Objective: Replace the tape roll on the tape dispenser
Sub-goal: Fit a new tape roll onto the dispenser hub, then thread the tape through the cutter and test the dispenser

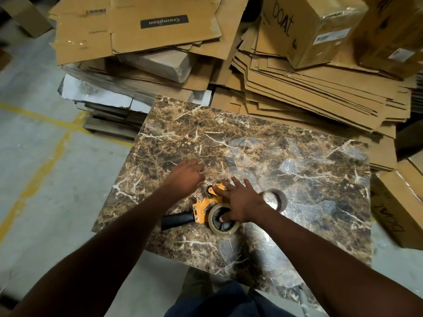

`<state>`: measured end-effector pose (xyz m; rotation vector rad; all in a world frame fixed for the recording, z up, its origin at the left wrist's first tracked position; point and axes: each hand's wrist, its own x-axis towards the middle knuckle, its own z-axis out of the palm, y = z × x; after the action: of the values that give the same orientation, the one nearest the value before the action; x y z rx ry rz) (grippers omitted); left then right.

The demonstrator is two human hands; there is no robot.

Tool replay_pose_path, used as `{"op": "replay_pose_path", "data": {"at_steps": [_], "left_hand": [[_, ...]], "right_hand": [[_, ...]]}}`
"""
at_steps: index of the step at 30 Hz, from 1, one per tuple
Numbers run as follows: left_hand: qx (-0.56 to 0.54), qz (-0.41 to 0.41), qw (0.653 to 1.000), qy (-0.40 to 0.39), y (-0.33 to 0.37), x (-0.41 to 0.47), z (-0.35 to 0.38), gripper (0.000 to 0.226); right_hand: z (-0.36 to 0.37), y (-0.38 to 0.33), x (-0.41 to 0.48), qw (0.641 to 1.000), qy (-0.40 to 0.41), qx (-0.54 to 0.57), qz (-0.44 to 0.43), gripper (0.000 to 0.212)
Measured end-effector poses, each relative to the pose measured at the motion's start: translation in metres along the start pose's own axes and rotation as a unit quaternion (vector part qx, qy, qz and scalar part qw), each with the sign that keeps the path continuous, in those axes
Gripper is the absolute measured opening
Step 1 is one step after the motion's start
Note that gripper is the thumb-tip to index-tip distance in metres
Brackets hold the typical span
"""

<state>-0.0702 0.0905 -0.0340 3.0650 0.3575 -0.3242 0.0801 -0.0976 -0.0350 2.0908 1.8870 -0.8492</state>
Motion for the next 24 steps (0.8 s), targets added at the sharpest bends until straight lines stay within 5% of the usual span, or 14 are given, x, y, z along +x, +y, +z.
{"op": "replay_pose_path", "data": {"at_steps": [6, 15, 24], "left_hand": [[0.041, 0.049, 0.997, -0.032, -0.004, 0.015, 0.001, 0.02], [-0.001, -0.011, 0.997, -0.081, -0.013, 0.038, 0.0, 0.022], [0.045, 0.124, 0.989, -0.073, -0.01, 0.06, 0.002, 0.014]], "right_hand": [[-0.002, 0.002, -0.001, 1.0, -0.011, 0.014, -0.002, 0.105], [-0.001, 0.004, 0.0, 0.999, -0.001, 0.03, -0.011, 0.101], [-0.008, 0.008, 0.016, 0.992, 0.123, 0.03, -0.008, 0.058]]}}
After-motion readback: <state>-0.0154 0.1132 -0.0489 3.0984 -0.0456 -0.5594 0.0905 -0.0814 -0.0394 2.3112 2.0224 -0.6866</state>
